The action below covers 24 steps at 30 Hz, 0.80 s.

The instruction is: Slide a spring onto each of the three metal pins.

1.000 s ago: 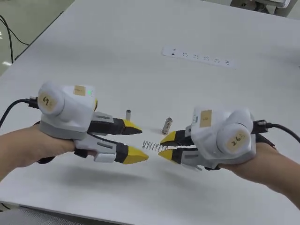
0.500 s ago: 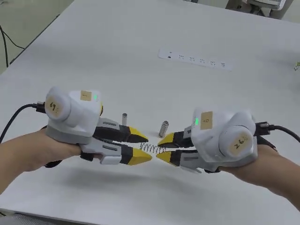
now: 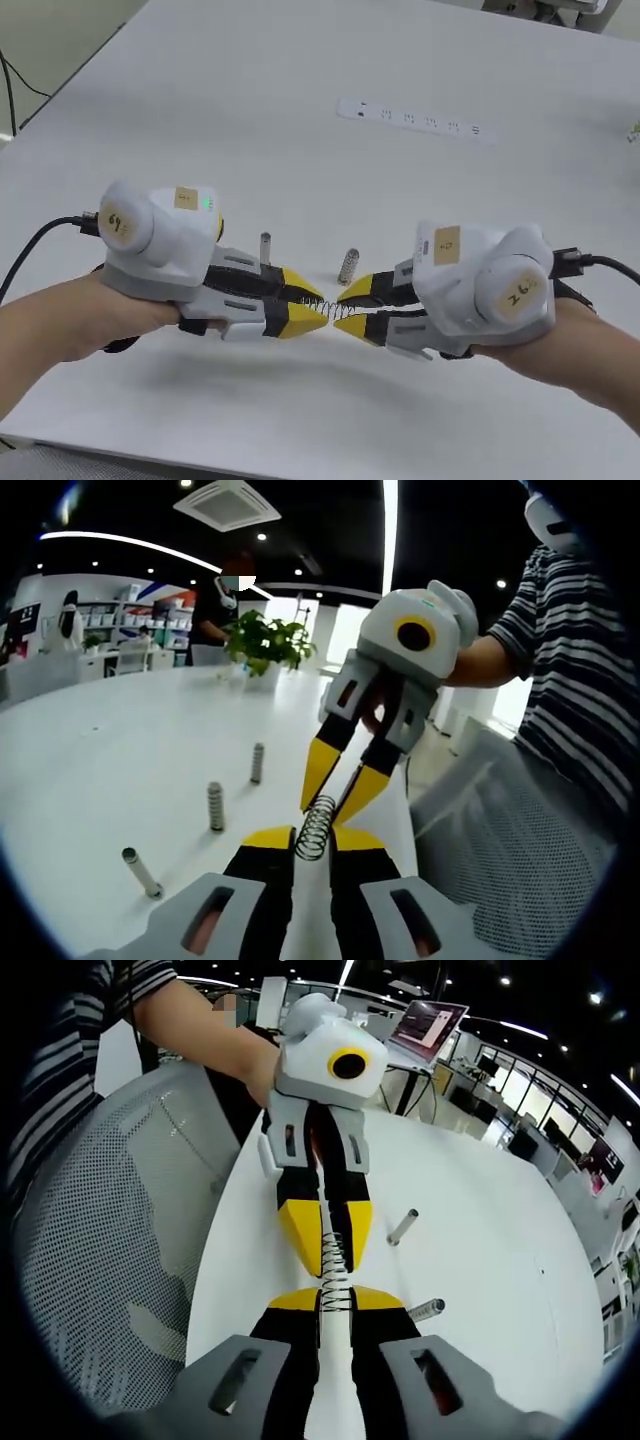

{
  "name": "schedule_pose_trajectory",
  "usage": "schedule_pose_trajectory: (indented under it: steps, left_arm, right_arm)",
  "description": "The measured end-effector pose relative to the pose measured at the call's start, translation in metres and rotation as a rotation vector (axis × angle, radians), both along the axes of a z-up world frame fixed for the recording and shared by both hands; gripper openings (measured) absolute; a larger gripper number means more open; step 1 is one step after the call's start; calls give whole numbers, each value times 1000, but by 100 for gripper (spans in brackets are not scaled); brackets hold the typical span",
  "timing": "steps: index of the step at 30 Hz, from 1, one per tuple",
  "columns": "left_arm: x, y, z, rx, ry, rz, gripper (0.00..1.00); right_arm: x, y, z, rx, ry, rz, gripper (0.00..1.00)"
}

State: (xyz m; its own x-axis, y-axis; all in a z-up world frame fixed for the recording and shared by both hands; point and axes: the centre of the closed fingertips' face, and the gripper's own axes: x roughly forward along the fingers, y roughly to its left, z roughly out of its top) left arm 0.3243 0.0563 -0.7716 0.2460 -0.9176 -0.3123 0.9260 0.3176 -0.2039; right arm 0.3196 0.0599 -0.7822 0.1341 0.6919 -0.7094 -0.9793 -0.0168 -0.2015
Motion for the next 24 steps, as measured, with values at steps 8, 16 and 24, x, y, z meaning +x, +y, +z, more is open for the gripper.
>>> schedule_pose_trajectory:
  steps: [8,16,24]
  left_arm:
    - [-5,-3,-3,-2,10,-29,3]
    - [-8,-5,-4,-8,28,-51,2]
    - [-11,-6,-3,-14,33,-69,2]
  right_arm:
    - [-4,-2,-4,8,24,0,8]
    - [-6,-3,-5,20,61,-23,8]
    - [-9,-11,-12,11,68,-13,13]
